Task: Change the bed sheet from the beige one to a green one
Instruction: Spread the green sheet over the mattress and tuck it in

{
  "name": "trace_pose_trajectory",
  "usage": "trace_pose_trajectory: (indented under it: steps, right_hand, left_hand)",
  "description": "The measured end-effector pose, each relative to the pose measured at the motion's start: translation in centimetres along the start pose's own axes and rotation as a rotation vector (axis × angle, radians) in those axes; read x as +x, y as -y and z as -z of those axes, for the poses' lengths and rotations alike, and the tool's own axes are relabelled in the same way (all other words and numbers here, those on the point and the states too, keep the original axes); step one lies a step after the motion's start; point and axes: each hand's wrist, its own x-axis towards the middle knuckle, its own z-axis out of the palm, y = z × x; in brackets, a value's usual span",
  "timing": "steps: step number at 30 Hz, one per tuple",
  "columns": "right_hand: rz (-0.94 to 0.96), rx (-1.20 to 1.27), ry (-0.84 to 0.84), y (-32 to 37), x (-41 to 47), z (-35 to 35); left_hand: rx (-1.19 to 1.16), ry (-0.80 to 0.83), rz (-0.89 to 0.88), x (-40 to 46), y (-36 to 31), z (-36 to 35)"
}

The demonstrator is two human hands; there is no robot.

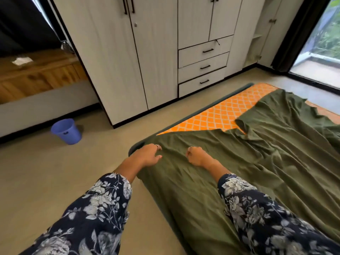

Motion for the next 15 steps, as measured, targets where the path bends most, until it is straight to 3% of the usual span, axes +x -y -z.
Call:
trace_pose_trajectory:
  steps: [7,15]
  right_hand:
    - [0.058,0.005,-0.061,10.7,14.8,0.6]
    - [-0.116,0.093,-0.143,19.0,29.4,3.3]
  left_hand:
    - [0.065,-0.064,-0.064,9.7,11.8,6.9]
    - [0.19,-0.054,-0.253,22.8,24.0,17.6]
